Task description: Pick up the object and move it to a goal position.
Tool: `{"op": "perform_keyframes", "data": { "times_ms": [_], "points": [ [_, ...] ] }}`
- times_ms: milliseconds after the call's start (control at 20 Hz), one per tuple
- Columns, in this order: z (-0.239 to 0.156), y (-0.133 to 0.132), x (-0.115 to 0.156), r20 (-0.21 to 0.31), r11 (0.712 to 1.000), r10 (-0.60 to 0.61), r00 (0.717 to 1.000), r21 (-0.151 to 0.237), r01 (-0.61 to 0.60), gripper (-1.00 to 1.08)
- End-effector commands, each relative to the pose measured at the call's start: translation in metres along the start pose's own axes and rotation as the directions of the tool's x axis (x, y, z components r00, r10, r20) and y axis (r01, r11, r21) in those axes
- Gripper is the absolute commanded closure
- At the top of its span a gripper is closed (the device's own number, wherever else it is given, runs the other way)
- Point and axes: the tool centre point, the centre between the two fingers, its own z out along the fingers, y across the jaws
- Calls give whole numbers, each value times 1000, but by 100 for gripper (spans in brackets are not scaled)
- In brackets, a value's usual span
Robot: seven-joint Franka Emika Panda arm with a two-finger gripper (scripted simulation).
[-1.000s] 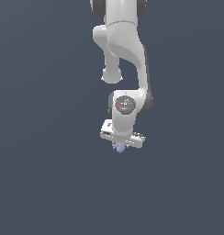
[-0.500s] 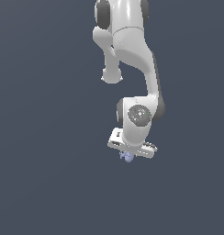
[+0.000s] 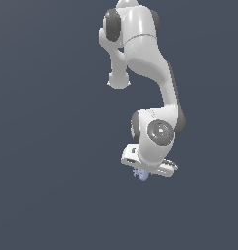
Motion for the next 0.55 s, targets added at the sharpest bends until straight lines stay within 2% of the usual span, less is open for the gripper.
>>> {"op": "perform_keyframes", "data": {
  "times_ms": [0,500],
  "points": [
    [0,-5,4,0,1000,0,1000,0,0,108],
    [-1,-13,10,0,1000,0,1000,0,0,108]
  ]
}}
